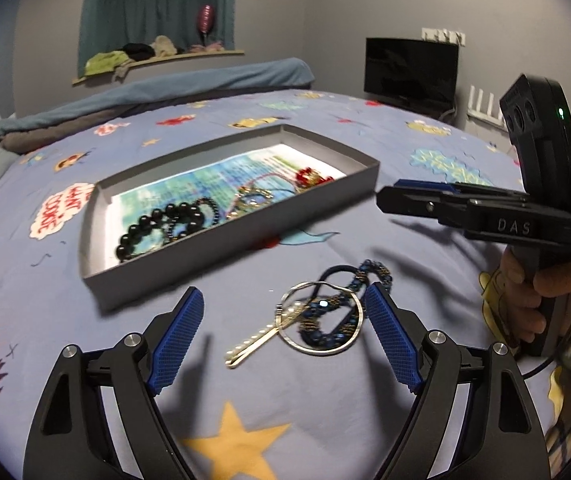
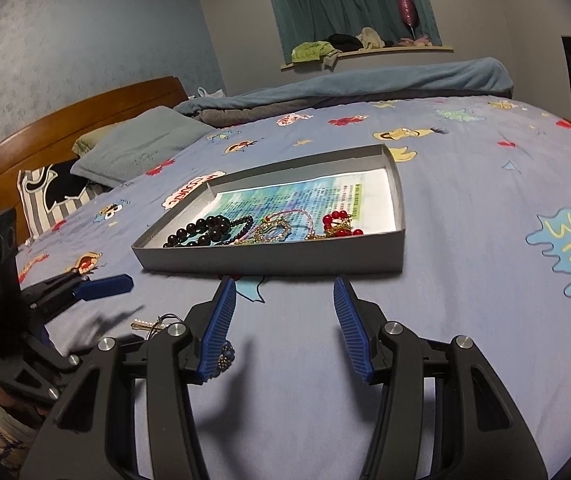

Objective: Organize jewelry
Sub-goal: 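Move both tools from the grey box toward the jewelry left on the bed, then grasp the blue beaded bracelet with the right tool while the left grasps the silver hoop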

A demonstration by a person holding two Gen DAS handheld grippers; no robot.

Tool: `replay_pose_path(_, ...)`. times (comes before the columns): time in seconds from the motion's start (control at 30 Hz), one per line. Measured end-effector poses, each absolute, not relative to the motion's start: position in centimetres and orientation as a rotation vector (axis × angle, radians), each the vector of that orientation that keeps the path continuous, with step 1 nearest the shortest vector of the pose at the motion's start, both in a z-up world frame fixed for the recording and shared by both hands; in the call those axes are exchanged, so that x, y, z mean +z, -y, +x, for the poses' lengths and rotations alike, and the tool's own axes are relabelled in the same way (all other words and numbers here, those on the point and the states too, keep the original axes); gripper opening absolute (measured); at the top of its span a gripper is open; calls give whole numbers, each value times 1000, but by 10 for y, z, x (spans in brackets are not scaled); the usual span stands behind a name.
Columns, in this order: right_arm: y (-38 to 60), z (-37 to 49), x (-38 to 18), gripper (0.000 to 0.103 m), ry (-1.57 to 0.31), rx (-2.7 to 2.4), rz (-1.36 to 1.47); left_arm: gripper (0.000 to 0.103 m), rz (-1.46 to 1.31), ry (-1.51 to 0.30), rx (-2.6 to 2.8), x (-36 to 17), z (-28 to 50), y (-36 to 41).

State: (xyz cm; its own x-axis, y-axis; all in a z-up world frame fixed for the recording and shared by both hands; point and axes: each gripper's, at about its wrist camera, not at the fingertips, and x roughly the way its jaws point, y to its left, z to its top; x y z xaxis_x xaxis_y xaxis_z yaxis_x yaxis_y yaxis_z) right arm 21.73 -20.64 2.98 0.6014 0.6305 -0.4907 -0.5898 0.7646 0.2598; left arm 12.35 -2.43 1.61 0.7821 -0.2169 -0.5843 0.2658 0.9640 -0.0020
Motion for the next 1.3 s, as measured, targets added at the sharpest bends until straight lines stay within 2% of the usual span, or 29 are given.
replay_pose_path(0.33,205,222,26,52,-632,721,88,83,100,-688,-274,5,138,34)
replay_pose_path(0.37,205,222,26,52,-635,723,87,80,104,-696,-273,4,139,34)
replay_pose_path(0.5,204,222,24,53,-645,728,86,52,97,-708,-299,2,140,35)
replay_pose_path(0.97,203,205,29,53,-661,764,29,52,8,-622,-283,15,121,14)
replay_pose_path(1.3,186,196,25,53,-688,804,-47,52,-59,-629,-186,14,114,-17)
